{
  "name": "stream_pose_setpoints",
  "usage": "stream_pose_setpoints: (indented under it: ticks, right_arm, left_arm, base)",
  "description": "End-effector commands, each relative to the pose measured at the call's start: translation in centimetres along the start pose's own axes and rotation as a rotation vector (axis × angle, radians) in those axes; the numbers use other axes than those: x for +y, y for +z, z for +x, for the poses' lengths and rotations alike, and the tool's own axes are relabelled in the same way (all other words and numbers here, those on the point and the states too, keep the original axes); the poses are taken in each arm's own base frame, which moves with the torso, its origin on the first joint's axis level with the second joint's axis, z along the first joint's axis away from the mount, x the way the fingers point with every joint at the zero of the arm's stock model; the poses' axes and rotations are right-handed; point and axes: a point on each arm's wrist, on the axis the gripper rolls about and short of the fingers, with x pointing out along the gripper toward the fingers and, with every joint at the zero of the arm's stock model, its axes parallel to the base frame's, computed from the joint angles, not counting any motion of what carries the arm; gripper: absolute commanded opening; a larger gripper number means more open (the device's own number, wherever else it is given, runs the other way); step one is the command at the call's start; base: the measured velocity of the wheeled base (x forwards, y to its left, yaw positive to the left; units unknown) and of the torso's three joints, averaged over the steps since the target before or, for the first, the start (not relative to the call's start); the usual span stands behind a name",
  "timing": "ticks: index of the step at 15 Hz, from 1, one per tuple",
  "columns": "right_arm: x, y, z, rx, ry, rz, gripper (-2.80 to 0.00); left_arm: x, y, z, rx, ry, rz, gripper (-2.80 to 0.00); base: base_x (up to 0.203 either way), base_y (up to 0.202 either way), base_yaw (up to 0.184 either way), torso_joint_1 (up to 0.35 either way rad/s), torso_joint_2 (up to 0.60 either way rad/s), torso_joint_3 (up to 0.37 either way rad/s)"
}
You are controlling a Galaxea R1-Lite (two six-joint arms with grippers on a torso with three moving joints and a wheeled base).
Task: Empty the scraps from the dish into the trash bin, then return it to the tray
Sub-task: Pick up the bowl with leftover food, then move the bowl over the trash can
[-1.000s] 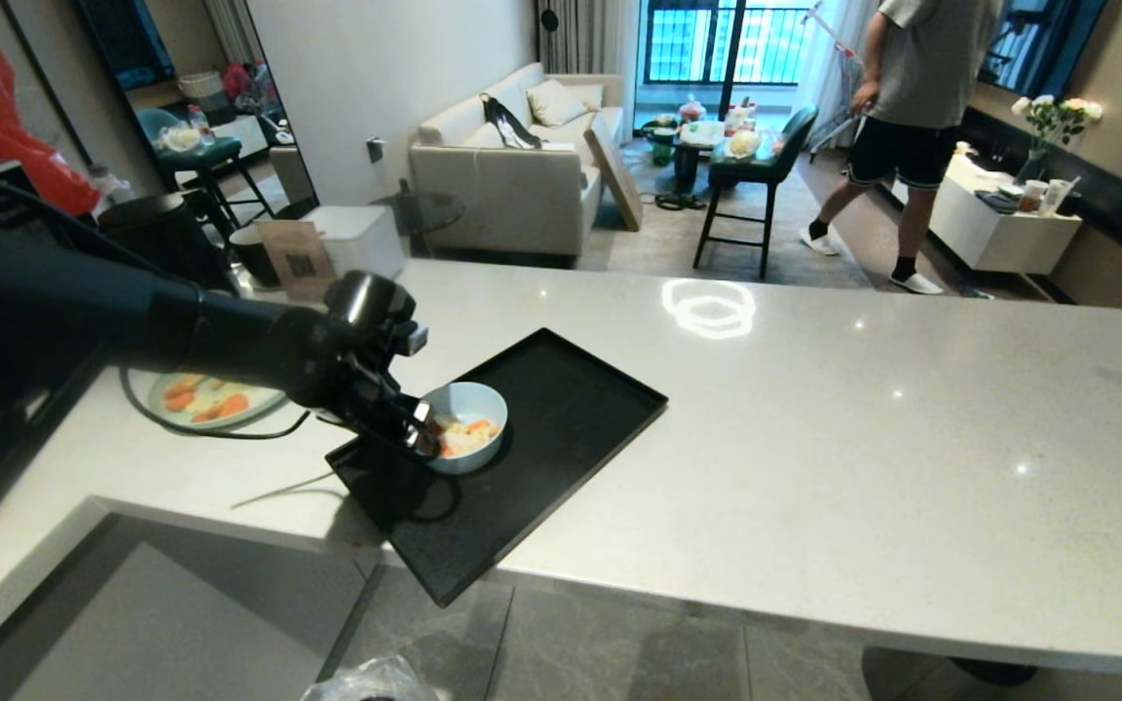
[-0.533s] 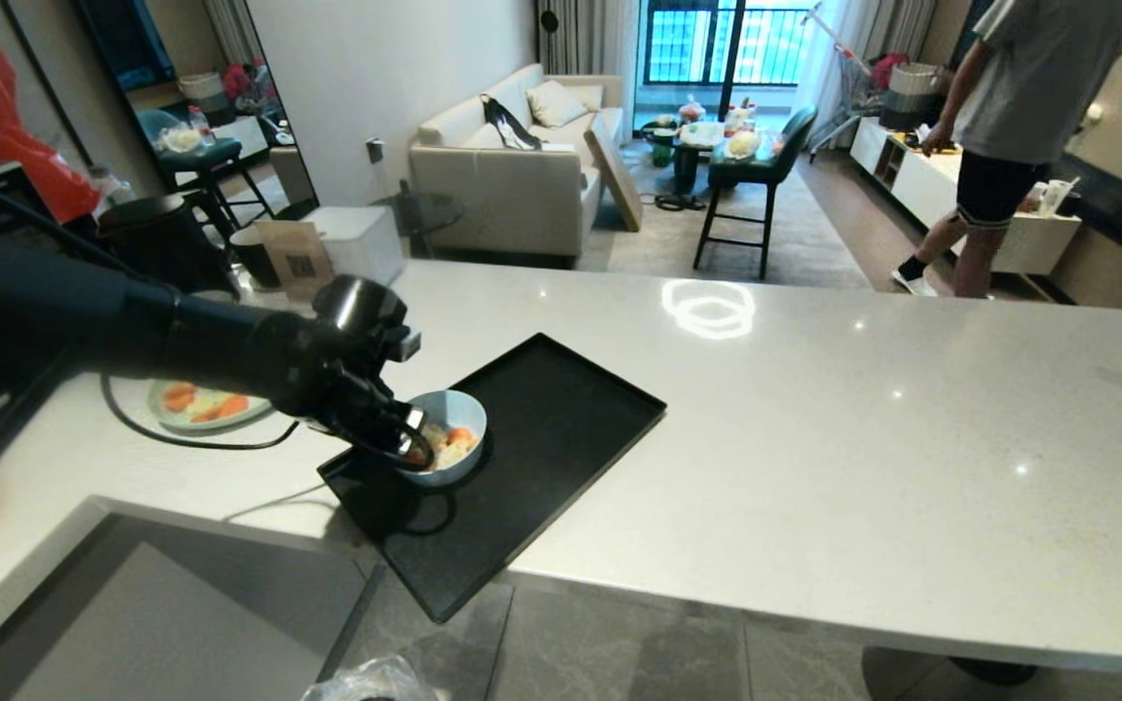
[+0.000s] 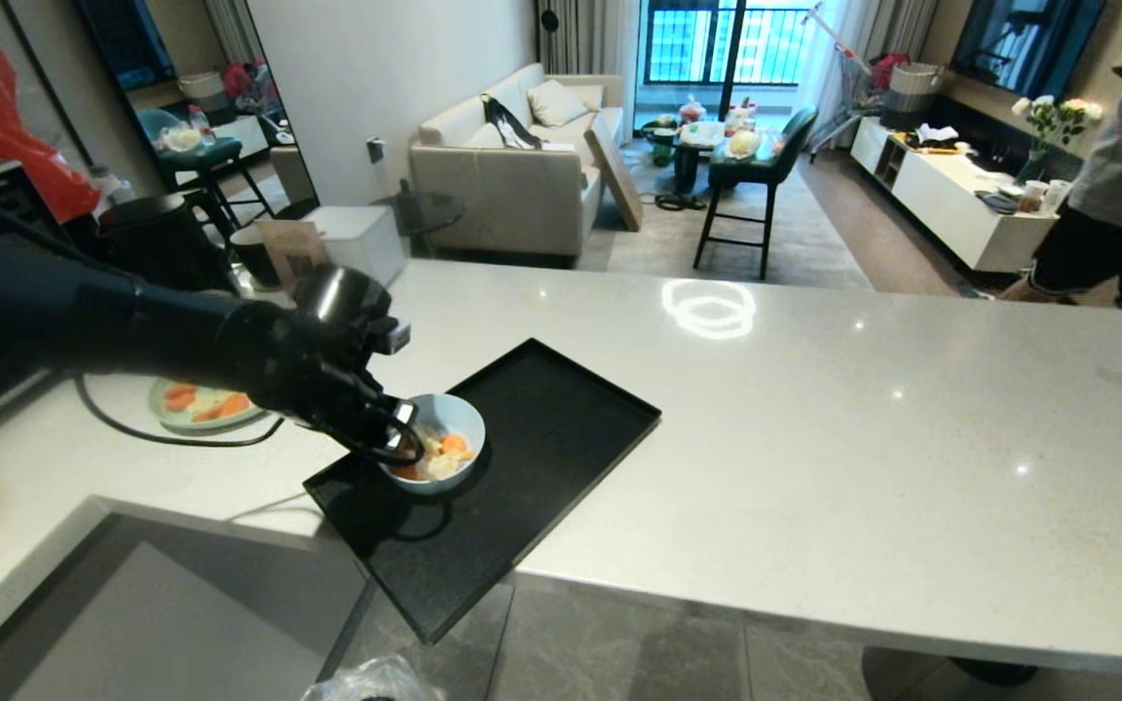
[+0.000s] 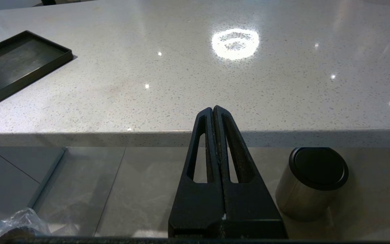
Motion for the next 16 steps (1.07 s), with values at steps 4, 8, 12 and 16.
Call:
stream_pose_setpoints:
  ticks: [4,8,12,16]
  right_arm:
    - [0.0,0.0,0.0,-0.001,0.0,0.0,-2.8]
    - [0.0,0.0,0.0,0.0,0.0,0.0,-2.8]
    - [0.0,0.0,0.0,0.0,0.0,0.0,-2.8]
    - [0.0,0.0,0.0,0.0,0.0,0.0,-2.8]
  left_arm:
    - [0.1,-0.3,-1.5,0.025,-0.043,0.001,-2.8]
    - [0.5,-0.2,-3.9,0.005,-0.044,-0.001,-2.8]
    - [1.4,-1.3,-7.7,0.05,-0.038,-0.01,-2.8]
    - [2.9,-2.7,-11.3,0.094,-0.023,-0.04,-2.8]
  base:
    - [0.0,0.0,0.0,0.0,0.0,0.0]
    - [0.0,0.0,0.0,0.0,0.0,0.0]
    - [0.0,0.0,0.0,0.0,0.0,0.0]
    - [0.0,0.0,0.0,0.0,0.0,0.0]
